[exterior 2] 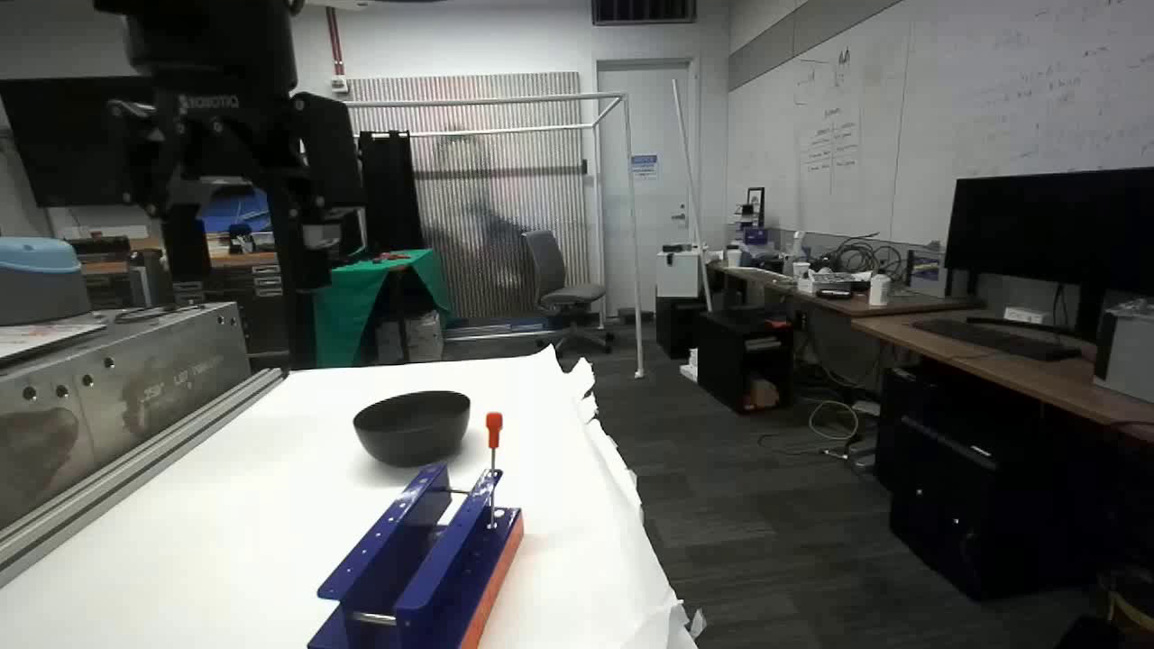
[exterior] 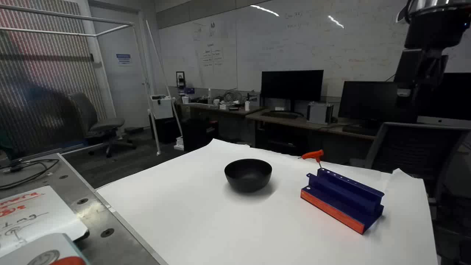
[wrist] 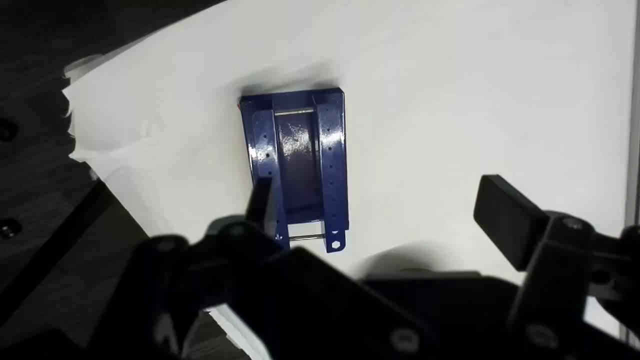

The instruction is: Put the wrench in the bowl

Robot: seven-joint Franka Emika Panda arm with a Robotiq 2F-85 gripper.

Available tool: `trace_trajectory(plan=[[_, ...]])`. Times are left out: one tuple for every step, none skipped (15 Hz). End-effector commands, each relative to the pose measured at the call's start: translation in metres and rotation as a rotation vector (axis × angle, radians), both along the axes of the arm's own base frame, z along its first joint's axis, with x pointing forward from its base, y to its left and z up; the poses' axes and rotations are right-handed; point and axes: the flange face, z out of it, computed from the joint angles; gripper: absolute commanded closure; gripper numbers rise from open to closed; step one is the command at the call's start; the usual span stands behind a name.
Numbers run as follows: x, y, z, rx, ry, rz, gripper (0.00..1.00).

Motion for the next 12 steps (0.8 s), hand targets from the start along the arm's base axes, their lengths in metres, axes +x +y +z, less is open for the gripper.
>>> trace_trajectory(plan=[[0.001,0.000,0.003,0.000,-0.005,0.000,0.00],[0.001,0.000,0.006,0.000,-0.013,0.000,0.00],[0.001,0.000,0.009,-0.001,-0.018,0.000,0.00],[0.000,0.000,0.010,-0.001,-0.021,0.000,0.00],[0.000,0.000,0.010,-0.001,-0.022,0.000,0.00],[0.000,0.000,0.010,-0.001,-0.022,0.000,0.00],[-0.002,0.003,0.012,0.003,-0.033,0.005,0.00],[0.010,0.011,0.014,-0.037,-0.055,0.008,0.00],[0.021,0.015,0.013,-0.036,-0.043,0.010,0.00],[0.045,0.023,0.010,-0.063,-0.041,0.009,0.00],[0.059,0.027,0.008,-0.077,-0.043,0.003,0.00],[0.080,0.033,0.002,-0.095,-0.034,-0.005,0.00]])
